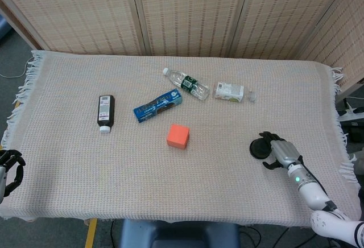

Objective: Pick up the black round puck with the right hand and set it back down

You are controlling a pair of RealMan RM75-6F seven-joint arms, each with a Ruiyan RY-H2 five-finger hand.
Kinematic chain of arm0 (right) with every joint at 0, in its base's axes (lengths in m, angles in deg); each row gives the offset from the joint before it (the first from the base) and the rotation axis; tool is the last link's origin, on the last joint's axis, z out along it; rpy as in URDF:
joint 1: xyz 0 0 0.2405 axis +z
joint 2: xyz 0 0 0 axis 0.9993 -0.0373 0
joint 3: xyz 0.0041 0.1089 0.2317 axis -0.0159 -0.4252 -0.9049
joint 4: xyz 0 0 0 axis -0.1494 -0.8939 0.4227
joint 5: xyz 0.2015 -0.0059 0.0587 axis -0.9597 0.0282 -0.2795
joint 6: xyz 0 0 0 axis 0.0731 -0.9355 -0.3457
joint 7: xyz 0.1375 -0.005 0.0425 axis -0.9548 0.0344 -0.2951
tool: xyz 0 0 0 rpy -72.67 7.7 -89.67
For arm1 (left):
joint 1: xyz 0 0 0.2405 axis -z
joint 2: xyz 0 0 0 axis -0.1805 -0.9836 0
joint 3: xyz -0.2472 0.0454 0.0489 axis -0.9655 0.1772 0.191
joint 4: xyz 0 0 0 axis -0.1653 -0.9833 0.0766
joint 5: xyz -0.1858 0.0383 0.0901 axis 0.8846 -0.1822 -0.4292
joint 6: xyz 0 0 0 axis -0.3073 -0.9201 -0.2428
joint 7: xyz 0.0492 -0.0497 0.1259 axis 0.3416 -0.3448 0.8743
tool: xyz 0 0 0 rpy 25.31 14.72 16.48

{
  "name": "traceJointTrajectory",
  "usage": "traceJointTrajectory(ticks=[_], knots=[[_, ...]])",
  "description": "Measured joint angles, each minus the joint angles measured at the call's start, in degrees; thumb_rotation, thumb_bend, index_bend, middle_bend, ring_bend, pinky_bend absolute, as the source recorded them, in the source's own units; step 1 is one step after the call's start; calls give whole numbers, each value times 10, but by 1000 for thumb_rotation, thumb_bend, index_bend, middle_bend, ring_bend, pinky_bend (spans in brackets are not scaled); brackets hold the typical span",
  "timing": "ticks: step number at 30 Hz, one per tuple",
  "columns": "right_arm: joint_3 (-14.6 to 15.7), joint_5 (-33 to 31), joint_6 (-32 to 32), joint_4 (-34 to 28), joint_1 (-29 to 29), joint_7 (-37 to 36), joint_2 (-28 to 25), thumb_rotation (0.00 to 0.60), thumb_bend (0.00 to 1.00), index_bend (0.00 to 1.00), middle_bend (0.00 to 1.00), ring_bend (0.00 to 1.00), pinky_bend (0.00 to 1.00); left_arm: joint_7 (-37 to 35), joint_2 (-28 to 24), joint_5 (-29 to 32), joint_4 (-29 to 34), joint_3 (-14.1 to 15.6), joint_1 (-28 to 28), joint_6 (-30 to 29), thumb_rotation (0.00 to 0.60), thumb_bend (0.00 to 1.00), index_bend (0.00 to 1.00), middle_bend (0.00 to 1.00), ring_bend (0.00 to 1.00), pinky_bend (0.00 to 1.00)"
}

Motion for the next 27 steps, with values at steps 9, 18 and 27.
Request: traceJointTrajectory(ticks=[9,18,27], knots=[[7,-52,5,21,33,50,34,600,234,0,0,0,160,2,-1,0,1,-1,-1,-2,600,536,556,394,329,565],[12,-81,20,46,49,70,63,600,230,0,48,74,257,0,-2,2,2,-2,-2,-2,600,536,556,394,329,565],[16,-66,26,34,45,57,56,600,229,0,57,84,263,0,-2,1,2,-3,-2,-3,600,536,558,394,329,565]])
